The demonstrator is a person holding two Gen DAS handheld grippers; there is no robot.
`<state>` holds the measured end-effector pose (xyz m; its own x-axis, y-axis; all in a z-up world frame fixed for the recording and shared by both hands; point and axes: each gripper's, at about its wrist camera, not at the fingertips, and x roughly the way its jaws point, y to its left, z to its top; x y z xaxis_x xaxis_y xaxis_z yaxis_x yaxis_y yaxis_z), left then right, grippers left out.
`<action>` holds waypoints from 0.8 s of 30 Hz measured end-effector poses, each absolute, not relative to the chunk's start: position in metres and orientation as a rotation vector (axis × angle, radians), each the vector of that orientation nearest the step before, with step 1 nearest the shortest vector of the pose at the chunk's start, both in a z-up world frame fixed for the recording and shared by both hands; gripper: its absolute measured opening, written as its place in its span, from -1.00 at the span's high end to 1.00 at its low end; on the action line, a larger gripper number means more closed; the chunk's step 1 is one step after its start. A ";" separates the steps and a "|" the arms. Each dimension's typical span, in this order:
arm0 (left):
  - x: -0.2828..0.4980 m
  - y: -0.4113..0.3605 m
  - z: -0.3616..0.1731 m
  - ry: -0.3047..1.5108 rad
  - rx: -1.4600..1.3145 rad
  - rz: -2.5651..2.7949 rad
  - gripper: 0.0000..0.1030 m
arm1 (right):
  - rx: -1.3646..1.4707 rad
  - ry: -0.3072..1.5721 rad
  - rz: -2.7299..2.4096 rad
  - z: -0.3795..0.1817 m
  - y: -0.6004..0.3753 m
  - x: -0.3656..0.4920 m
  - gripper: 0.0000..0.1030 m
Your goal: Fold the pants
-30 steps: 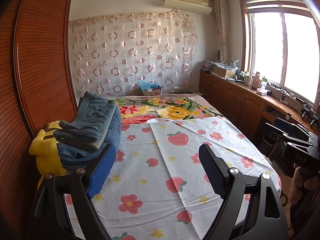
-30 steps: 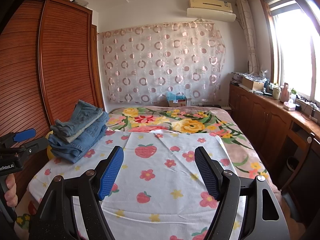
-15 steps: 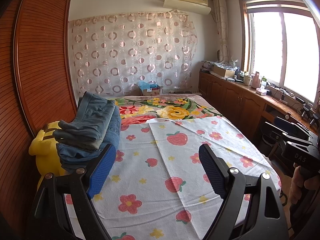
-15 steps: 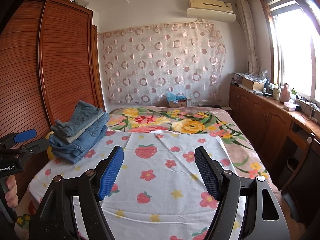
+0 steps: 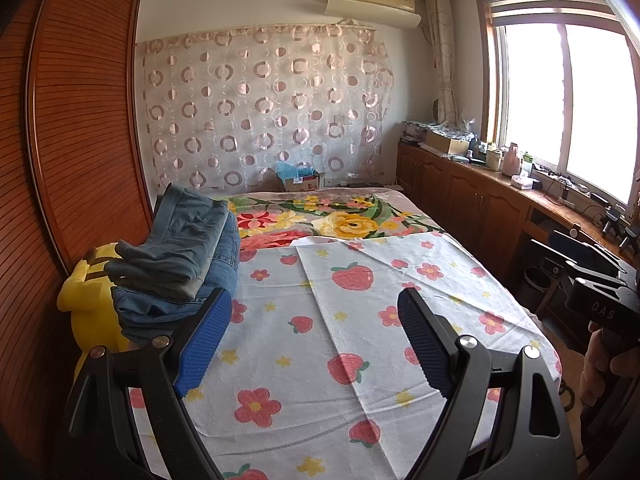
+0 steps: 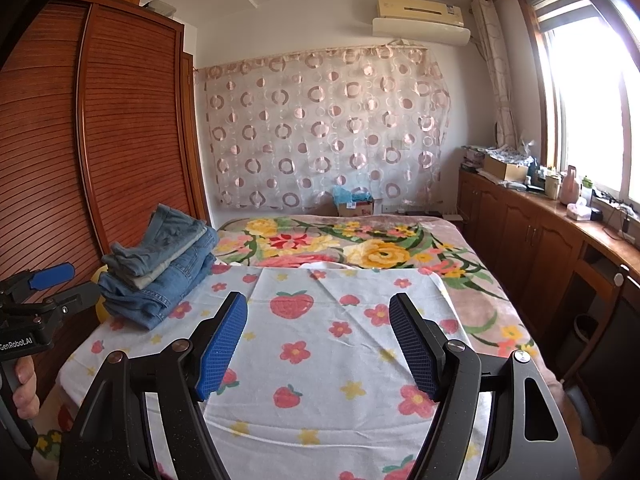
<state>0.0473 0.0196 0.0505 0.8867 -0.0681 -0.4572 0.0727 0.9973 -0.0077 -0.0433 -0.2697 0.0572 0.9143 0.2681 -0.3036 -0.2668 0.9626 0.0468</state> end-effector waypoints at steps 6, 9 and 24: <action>0.047 0.020 0.050 0.474 0.011 -0.074 -0.66 | 0.004 0.313 0.278 0.056 -0.270 -0.043 -0.46; 0.047 0.020 0.051 0.474 0.010 -0.075 -0.66 | 0.004 0.313 0.278 0.055 -0.269 -0.044 -0.46; 0.048 0.020 0.051 0.475 0.009 -0.074 -0.66 | 0.006 0.314 0.284 0.053 -0.270 -0.043 -0.46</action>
<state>0.0476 0.0199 0.0507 0.8865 -0.0691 -0.4575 0.0733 0.9973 -0.0087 -0.0426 -0.2697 0.0529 0.9115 0.2765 -0.3044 -0.2748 0.9602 0.0494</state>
